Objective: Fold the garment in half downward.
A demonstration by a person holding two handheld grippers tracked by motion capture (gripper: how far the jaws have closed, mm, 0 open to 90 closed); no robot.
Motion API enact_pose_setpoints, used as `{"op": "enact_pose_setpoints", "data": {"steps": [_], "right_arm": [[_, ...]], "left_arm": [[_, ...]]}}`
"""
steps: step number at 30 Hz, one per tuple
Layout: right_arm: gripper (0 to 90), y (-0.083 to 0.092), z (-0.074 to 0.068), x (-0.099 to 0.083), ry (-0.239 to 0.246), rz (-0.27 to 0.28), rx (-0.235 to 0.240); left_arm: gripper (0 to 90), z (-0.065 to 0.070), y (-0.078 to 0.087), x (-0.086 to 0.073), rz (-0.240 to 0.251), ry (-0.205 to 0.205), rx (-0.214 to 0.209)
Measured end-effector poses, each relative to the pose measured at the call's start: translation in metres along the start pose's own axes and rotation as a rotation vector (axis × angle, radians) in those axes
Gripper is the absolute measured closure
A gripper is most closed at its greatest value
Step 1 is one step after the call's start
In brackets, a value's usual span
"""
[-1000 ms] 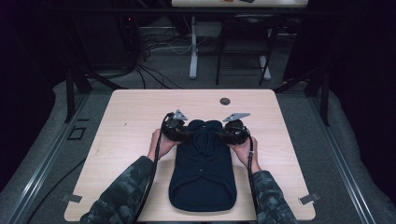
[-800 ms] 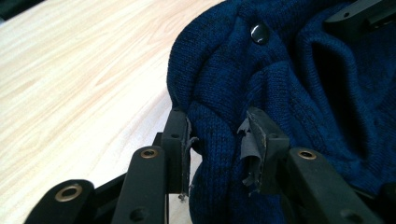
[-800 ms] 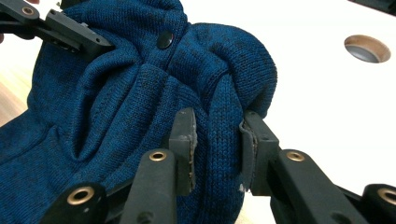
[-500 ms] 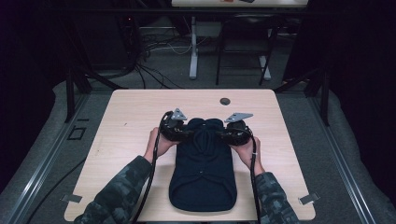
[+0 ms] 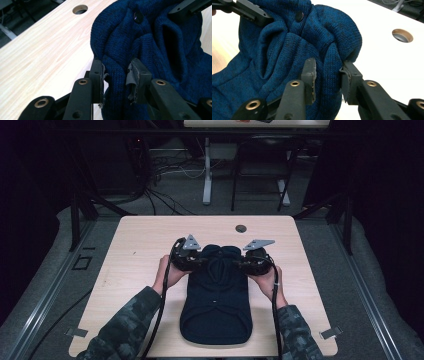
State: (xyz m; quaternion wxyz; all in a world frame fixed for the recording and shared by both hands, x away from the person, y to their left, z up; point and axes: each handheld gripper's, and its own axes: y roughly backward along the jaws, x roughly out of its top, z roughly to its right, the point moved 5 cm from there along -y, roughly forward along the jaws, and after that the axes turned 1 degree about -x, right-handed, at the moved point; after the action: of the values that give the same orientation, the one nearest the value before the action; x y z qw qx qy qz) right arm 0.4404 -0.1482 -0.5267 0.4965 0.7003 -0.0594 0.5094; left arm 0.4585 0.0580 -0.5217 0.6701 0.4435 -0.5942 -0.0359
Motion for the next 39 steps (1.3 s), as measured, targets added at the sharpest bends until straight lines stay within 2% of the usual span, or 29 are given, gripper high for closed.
{"op": "enact_pose_setpoints", "data": {"steps": [3, 9, 12, 15, 20, 24, 25, 29, 30, 32, 33, 35, 39], "right_arm": [[70.0, 0.004, -0.002, 0.002, 0.014, 0.008, -0.015], [71.4, 0.011, -0.010, 0.006, 0.076, 0.030, -0.047], [71.3, 0.013, -0.013, 0.006, 0.097, 0.040, -0.047], [69.2, 0.015, -0.013, 0.006, 0.088, 0.043, -0.027], [61.9, 0.016, -0.010, 0.001, 0.037, 0.019, 0.026], [49.5, 0.013, -0.004, -0.003, -0.015, 0.010, 0.072], [44.2, 0.012, -0.003, -0.003, -0.029, 0.005, 0.074], [37.7, 0.007, 0.004, -0.001, -0.074, 0.014, 0.075], [38.6, 0.007, 0.006, -0.001, -0.080, 0.018, 0.074], [48.9, 0.006, 0.007, 0.001, -0.073, 0.024, 0.066], [56.5, 0.007, 0.006, 0.001, -0.059, 0.031, 0.043], [66.2, 0.009, 0.005, 0.003, -0.038, 0.048, 0.007], [74.0, 0.017, -0.003, 0.007, 0.023, 0.079, -0.041]], "left_arm": [[67.6, 0.001, 0.004, 0.003, -0.001, -0.018, 0.005], [66.0, 0.004, 0.006, 0.002, -0.067, -0.048, -0.011], [67.4, 0.004, 0.008, 0.002, -0.063, -0.052, -0.016], [69.5, 0.005, 0.011, 0.003, -0.041, -0.068, -0.021], [70.5, 0.008, 0.014, 0.007, -0.024, -0.105, -0.001], [71.1, 0.013, 0.016, 0.011, -0.002, -0.130, 0.002], [71.2, 0.014, 0.016, 0.012, 0.004, -0.143, 0.005], [71.4, 0.020, 0.019, 0.016, 0.023, -0.192, 0.010], [71.4, 0.020, 0.020, 0.016, 0.026, -0.203, 0.012], [71.3, 0.020, 0.022, 0.017, 0.034, -0.210, 0.018], [71.3, 0.019, 0.022, 0.016, 0.033, -0.209, 0.024], [71.2, 0.017, 0.023, 0.015, 0.025, -0.193, 0.031], [70.5, 0.011, 0.024, 0.013, 0.020, -0.174, 0.042]]}}
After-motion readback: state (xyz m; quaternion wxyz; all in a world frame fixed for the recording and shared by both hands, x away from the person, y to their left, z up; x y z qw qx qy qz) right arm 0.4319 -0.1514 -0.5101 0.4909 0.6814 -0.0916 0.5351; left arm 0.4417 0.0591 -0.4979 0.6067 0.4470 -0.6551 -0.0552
